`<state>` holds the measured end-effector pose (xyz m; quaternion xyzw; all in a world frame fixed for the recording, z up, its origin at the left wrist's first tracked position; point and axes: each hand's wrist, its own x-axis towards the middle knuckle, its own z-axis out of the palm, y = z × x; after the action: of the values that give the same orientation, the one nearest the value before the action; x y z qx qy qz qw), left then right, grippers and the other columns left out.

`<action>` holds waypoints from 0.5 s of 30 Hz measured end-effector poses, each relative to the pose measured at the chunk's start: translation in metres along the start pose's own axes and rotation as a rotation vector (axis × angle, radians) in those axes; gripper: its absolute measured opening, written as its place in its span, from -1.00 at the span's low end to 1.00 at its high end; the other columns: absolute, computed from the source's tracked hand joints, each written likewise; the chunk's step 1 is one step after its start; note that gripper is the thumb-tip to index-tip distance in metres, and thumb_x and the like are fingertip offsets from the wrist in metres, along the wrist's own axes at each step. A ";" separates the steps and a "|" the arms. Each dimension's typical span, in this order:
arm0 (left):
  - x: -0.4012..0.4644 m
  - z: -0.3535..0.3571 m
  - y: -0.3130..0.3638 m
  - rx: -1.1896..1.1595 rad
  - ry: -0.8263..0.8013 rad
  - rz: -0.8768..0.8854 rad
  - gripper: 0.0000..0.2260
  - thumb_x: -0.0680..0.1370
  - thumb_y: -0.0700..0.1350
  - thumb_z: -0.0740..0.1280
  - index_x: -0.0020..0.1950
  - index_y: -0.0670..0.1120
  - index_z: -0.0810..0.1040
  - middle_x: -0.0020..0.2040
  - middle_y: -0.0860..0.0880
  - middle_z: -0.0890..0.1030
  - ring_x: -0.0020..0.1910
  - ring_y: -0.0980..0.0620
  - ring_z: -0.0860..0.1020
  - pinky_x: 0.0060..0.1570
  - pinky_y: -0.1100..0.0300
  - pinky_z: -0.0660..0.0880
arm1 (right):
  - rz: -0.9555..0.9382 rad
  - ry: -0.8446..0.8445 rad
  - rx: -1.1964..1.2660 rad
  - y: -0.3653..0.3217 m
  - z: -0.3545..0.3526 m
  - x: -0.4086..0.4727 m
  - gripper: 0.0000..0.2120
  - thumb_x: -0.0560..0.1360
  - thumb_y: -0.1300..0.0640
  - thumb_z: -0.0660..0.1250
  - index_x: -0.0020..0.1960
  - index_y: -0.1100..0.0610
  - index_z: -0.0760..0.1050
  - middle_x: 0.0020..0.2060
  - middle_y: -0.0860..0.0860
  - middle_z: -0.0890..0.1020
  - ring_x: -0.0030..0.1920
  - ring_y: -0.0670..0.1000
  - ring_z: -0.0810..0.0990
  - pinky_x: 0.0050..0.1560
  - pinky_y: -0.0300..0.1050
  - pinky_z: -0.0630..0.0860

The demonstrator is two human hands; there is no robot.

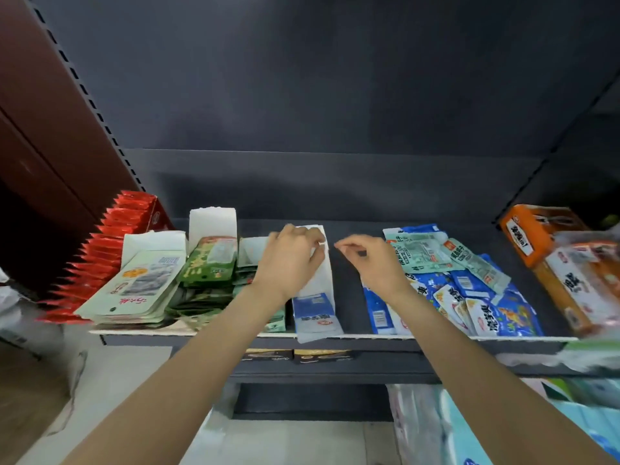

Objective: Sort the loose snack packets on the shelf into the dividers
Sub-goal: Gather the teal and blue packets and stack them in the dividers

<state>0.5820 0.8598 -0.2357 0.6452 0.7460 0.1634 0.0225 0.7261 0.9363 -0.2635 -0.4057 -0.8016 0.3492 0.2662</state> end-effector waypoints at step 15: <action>0.088 0.152 0.128 -0.032 -0.590 -0.002 -0.30 0.57 -0.05 0.26 0.55 -0.02 -0.12 0.56 -0.01 -0.14 0.53 -0.02 -0.06 0.46 0.01 0.02 | 0.595 -0.158 -0.452 0.221 -0.121 0.022 -0.23 0.46 0.00 0.39 0.50 0.18 0.05 0.45 0.24 0.17 0.47 0.21 0.10 0.42 0.13 0.18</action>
<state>0.7268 0.9923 -0.3288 0.6635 0.7053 -0.0198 0.2488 0.9033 1.0904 -0.3577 -0.6409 -0.7236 0.2560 -0.0054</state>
